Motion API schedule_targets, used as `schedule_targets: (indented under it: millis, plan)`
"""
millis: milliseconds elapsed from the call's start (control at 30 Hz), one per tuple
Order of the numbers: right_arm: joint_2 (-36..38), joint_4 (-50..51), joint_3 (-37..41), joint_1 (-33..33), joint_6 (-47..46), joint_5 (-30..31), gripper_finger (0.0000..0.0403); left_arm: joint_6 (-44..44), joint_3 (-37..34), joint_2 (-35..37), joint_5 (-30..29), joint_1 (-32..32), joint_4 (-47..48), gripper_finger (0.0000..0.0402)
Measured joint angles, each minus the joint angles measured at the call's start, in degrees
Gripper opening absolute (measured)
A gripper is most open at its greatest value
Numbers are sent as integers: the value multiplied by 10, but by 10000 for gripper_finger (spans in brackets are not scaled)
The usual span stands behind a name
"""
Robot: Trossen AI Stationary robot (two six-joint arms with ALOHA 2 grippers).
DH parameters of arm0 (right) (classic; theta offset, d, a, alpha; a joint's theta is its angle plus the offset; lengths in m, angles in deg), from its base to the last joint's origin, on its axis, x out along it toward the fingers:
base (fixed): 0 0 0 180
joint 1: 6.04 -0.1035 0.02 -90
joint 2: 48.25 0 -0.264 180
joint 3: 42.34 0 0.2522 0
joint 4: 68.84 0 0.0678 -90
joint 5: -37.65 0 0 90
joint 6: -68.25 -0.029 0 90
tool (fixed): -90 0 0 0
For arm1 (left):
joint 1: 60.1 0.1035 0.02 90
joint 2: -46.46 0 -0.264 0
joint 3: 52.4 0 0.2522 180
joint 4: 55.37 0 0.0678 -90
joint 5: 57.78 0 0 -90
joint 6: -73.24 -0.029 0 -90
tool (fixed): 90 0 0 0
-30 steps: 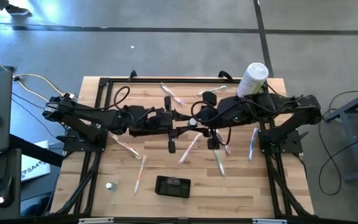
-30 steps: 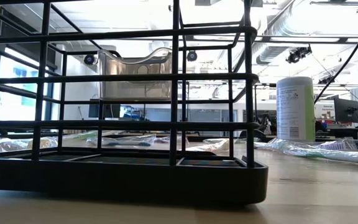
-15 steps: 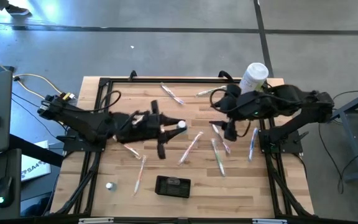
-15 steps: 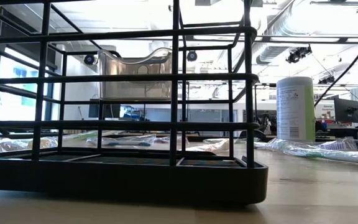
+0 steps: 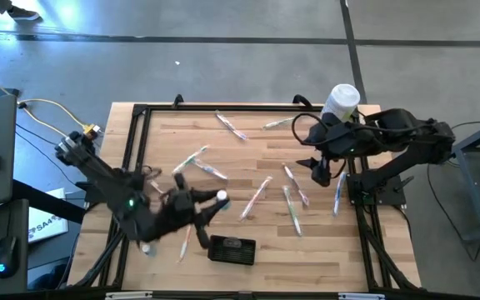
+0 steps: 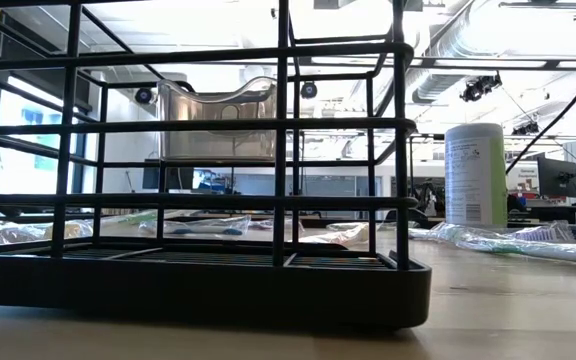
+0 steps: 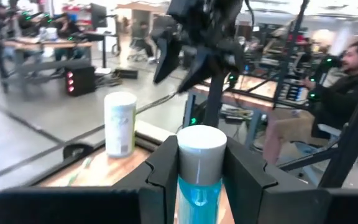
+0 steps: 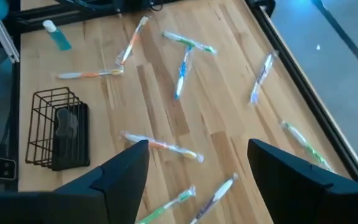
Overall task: Pick & Place toothbrushing station
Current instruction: Put the right blue mouthwash into the black wire organizer
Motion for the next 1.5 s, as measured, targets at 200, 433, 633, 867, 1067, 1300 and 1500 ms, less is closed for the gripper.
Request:
schedule_targets:
  millis: [200, 433, 633, 867, 1067, 1300, 1500]
  plan:
    - [3, 24, 0, 0, -29, 0, 266, 68, 0, -65, -82, -45, -11, 91]
    - [3, 30, 0, 0, -62, -2, 266, 123, 0, -109, -172, -92, -11, 91]
    - [3, 30, 0, 0, -91, -2, 266, 181, -1, -122, -203, -118, -5, 91]
    - [-7, -52, 0, -33, -106, -6, 266, 181, -1, -118, -203, -127, -15, 91]
    - [-27, -164, 0, -106, -100, 0, 266, 99, 0, -109, -196, -98, -93, 91]
    - [-61, -224, 0, -160, -80, 3, 266, -161, 0, -106, -61, -50, -353, 91]
    - [-78, -315, 0, -178, -39, 64, 266, -316, 0, -106, 56, -11, -509, 91]
